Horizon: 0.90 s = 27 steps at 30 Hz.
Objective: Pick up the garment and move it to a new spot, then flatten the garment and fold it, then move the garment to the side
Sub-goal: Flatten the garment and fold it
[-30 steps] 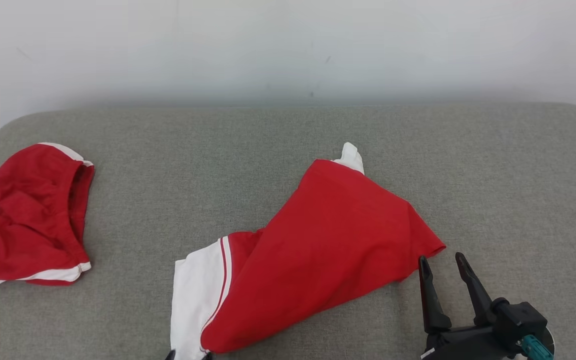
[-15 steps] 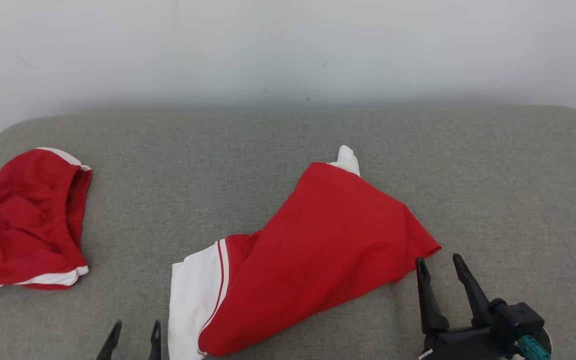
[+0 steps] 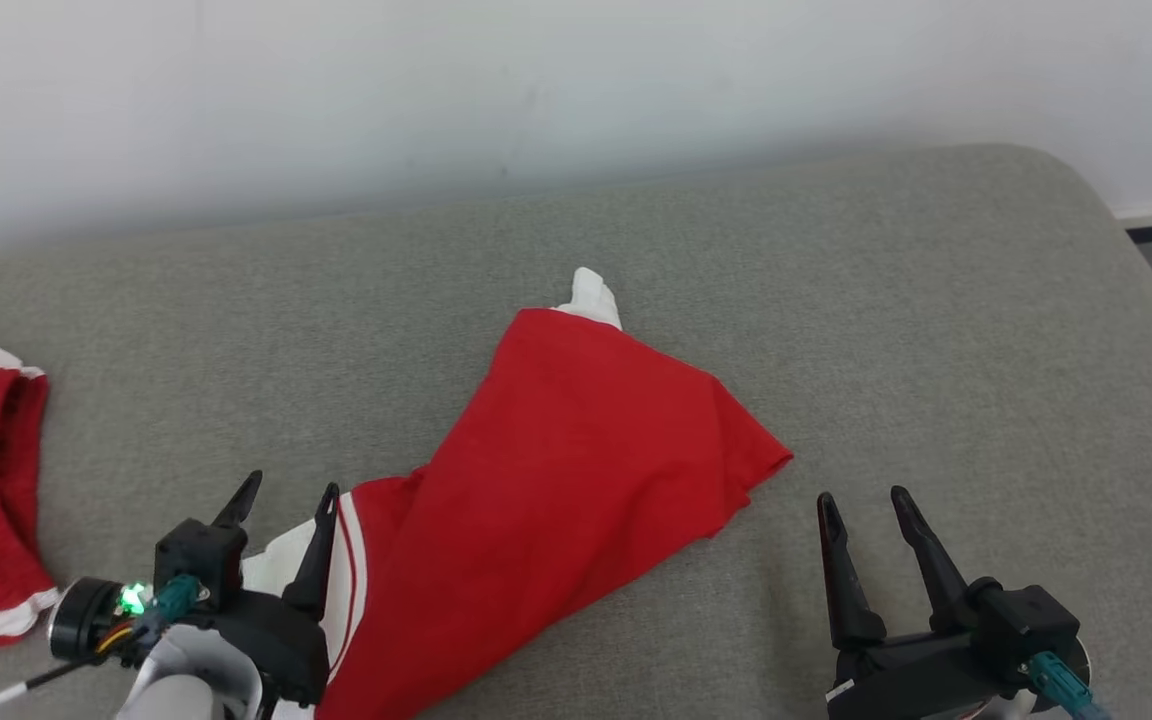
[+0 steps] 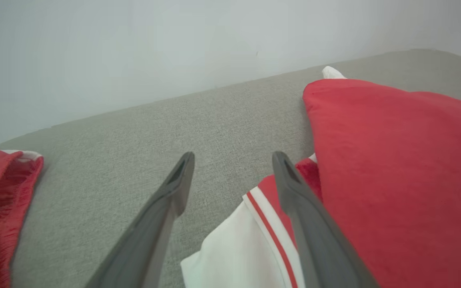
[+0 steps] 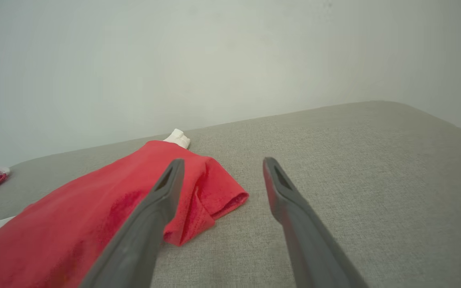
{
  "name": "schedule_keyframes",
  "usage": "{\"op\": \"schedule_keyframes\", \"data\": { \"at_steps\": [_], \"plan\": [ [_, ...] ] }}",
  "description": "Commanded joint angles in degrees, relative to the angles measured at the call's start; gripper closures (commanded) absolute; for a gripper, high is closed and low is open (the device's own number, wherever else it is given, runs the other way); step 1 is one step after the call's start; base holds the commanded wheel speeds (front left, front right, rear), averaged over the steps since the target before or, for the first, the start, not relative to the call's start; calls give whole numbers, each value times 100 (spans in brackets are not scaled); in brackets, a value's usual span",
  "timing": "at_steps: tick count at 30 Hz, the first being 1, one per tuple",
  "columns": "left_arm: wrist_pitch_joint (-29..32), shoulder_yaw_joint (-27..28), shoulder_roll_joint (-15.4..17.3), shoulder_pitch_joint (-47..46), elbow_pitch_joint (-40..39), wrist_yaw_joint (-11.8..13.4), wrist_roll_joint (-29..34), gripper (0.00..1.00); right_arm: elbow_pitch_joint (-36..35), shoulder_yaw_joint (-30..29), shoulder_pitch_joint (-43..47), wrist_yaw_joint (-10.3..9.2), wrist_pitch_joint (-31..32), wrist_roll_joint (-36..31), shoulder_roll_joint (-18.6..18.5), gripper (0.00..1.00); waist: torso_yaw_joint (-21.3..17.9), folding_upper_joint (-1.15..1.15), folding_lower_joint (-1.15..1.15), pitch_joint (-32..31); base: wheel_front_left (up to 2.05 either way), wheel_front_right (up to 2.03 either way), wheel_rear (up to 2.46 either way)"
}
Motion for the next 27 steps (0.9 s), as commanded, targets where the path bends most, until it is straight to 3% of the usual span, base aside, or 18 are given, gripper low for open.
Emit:
{"op": "schedule_keyframes", "data": {
  "at_steps": [1,11,12,14,20,24,27],
  "plan": [
    [86,-62,90,-226,237,-68,-24,0,-14,4,-80,-13,-1,41,7,0,-423,0,0,283,0,0,0],
    [666,-482,195,-798,1500,-211,-342,0,-13,-22,-145,-13,0,100,8,0,-777,0,0,401,0,0,0],
    [714,-522,192,-839,1581,-219,-387,8,-15,-35,-143,-13,0,100,7,0,-780,0,0,399,0,0,0],
    [727,-603,164,-873,1679,-222,-499,100,-23,-73,-127,-13,0,96,7,0,-757,0,0,383,0,0,0],
    [434,-734,200,-962,1741,-205,-622,100,-28,-135,-38,-13,0,32,8,0,-496,0,0,229,0,0,0],
    [72,-622,188,-946,1623,-42,-658,100,-15,-143,27,-13,0,5,7,0,-304,0,0,86,0,0,0],
    [-257,-399,231,-710,1407,228,-741,100,6,-140,98,-13,0,-9,7,0,-113,0,0,-50,0,0,0]
  ]
}}
